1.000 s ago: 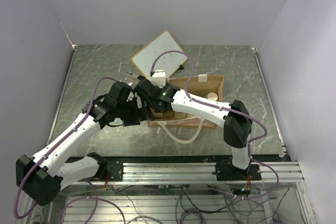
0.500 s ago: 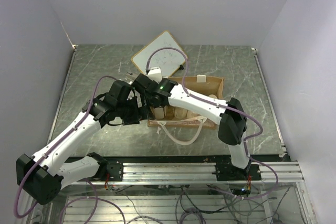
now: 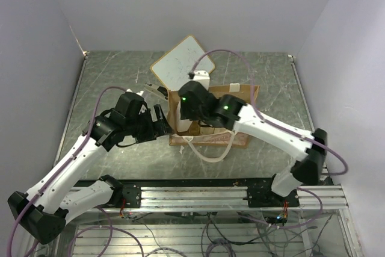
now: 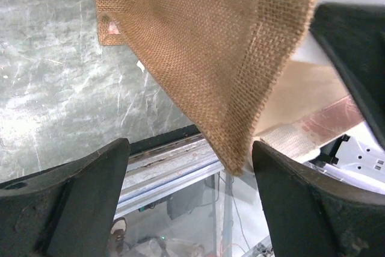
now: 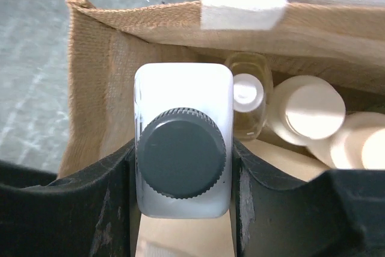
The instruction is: Take the personal care products out of the canvas bag
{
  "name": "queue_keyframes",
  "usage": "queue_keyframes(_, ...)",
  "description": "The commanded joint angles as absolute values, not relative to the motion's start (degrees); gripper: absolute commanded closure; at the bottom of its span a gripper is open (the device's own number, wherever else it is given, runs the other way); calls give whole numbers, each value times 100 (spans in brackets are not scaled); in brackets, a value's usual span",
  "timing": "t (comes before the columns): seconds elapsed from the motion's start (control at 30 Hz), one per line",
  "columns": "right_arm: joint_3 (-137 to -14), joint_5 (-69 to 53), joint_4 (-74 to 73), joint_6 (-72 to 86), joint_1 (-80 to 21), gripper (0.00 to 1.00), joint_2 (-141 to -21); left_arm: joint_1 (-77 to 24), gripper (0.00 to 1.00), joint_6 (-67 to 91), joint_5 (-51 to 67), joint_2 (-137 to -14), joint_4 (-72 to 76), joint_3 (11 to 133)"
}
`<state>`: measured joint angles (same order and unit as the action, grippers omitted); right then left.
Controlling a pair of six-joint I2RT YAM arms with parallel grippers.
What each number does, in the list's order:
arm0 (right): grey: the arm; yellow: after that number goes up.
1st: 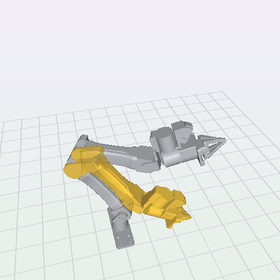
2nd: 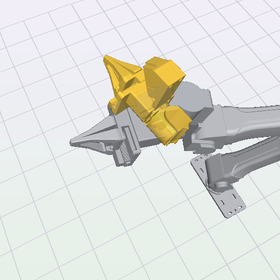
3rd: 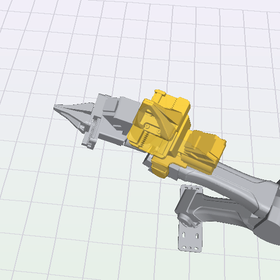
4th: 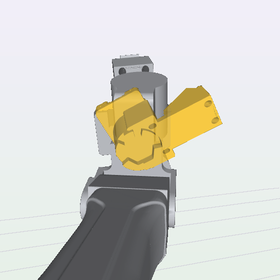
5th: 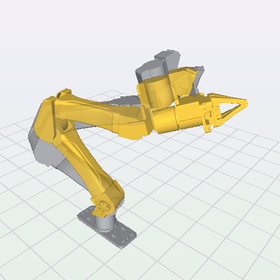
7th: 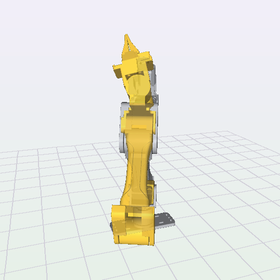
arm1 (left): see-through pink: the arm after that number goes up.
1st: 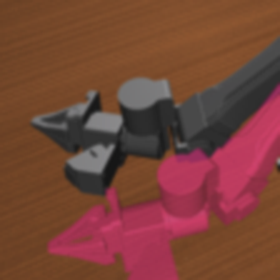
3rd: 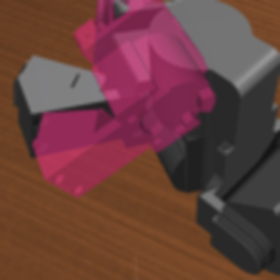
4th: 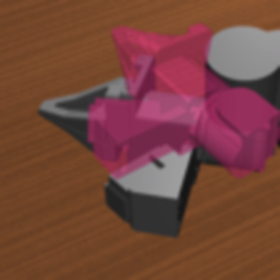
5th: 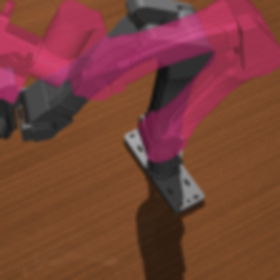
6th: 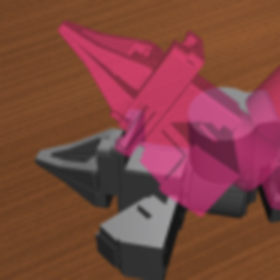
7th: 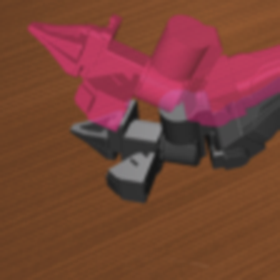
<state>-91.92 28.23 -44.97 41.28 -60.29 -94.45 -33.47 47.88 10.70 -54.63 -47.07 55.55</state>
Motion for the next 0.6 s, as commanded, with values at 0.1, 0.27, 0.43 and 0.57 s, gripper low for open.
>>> queue_keyframes(0.1, -8875, 2710, -3337, 4707, -5791, 100, -8229, -3346, 7, 5070, 872, -5235, -5025, 6119)
queue_keyframes(0.27, -8734, 2599, -3197, 4940, -5648, 100, -7474, -3344, 7, 5083, 858, -5394, -5099, 6436)
queue_keyframes(0.43, -8200, 2089, -2885, 5529, -5110, 100, -6546, -3347, 7, 5107, 704, -5424, -5244, 6704)
queue_keyframes(0.57, -8363, 2167, -3059, 5576, -4658, 100, -6148, -3348, 7, 5301, 706, -5302, -5058, 6580)
